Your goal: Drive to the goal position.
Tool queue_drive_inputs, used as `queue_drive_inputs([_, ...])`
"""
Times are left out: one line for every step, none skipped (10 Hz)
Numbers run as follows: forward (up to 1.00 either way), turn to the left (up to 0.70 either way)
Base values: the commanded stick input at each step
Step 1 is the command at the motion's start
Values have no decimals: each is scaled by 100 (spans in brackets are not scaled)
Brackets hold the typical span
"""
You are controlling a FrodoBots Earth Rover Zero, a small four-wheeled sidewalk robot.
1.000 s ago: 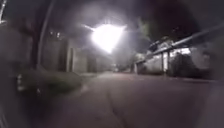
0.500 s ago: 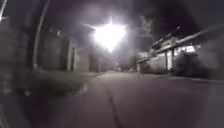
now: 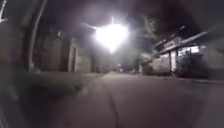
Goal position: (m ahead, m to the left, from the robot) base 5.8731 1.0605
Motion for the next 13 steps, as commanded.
queue_drive_inputs([70,0])
queue_drive_inputs([70,0])
queue_drive_inputs([70,0])
queue_drive_inputs([70,0])
queue_drive_inputs([70,0])
queue_drive_inputs([70,-4])
queue_drive_inputs([70,-33])
queue_drive_inputs([70,-35])
queue_drive_inputs([70,-35])
queue_drive_inputs([70,-35])
queue_drive_inputs([70,-35])
queue_drive_inputs([70,-35])
queue_drive_inputs([70,-35])
